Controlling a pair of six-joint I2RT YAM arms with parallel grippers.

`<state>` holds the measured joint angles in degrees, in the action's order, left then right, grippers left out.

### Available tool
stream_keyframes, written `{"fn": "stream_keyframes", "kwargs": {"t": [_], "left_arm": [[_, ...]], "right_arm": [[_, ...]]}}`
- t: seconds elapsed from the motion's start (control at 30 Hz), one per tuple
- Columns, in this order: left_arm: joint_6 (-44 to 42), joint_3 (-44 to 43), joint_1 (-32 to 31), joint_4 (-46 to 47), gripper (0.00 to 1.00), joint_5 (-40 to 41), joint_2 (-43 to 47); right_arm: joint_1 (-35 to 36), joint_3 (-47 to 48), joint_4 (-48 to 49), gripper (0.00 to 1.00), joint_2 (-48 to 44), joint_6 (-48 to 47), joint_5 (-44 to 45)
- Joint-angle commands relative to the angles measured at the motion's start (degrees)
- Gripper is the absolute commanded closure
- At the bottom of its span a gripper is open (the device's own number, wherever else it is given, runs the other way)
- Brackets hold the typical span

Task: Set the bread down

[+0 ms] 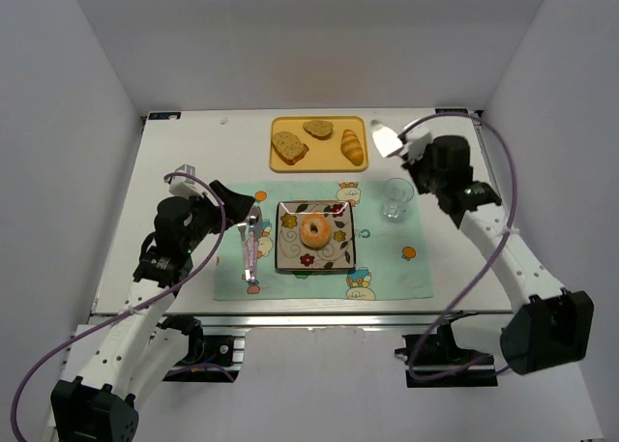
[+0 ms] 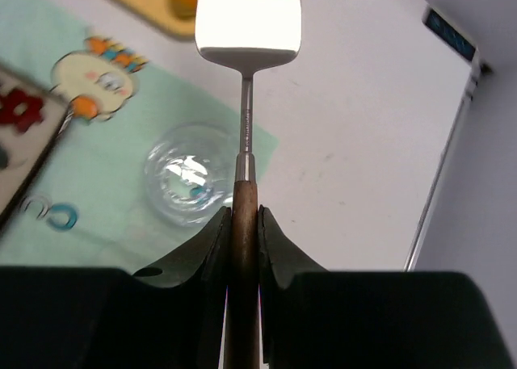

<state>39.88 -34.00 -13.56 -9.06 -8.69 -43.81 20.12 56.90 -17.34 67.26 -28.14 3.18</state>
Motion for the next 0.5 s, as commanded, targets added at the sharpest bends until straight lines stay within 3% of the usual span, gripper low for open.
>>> {"fn": "stream_keyframes", "kwargs": {"t": [0.0,0.17,0.47], "left_arm": [[-0.9,0.5,0.2,1.1,0.02,-1.1,0.6],[-1.9,-0.3,0.3,0.8,0.02,-0.8,0.4],[-1.8,0.1,0.3,0.6,0.02,-0.5,1.0]], "right_arm": [[-8.8,9.2,-0.9,1.00,4.5,16.5,-0.8],[-22.2,16.5,-9.2,1.00,15.7,23.0,-7.6],[-28.9,12.2,-5.9,1.00,26.9,18.4,-4.9]]}}
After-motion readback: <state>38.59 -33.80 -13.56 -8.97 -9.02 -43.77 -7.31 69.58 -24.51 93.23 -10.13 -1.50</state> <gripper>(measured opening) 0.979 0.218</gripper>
